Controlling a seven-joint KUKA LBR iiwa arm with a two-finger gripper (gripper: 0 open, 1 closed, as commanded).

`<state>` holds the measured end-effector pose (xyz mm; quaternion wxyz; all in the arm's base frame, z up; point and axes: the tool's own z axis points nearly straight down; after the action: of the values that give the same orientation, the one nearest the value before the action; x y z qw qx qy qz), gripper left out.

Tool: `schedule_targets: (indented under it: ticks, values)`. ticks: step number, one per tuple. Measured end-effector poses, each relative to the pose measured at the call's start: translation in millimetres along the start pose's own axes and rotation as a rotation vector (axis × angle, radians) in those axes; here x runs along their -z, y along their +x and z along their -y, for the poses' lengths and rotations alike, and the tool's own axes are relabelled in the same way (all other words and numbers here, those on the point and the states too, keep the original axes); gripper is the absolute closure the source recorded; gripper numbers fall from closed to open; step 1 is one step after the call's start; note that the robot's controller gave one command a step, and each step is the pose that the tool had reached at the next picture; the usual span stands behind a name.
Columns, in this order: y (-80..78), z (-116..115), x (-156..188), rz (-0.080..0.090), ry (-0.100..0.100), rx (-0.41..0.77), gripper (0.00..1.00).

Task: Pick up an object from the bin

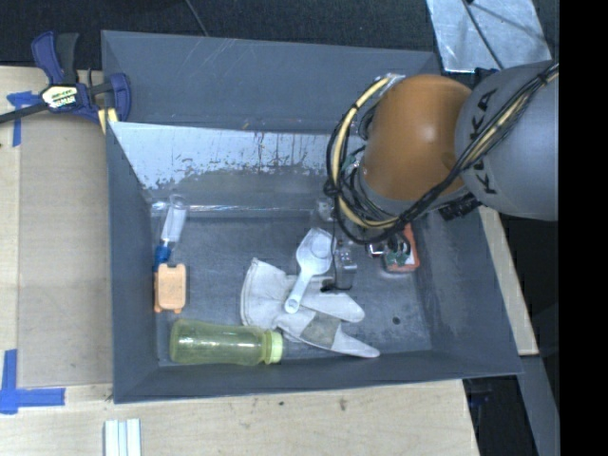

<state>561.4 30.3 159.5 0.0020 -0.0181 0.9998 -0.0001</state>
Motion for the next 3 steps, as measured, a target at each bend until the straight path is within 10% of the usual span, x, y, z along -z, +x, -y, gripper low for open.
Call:
schedule_targets:
  ticks: [2,3]
  values:
    - [-2.8,-15.0,-62.5,-0.001,0.000,0.144,0.00]
    - [0.7,-14.7,-85.9,0.004,-0.001,-0.008,1.00]
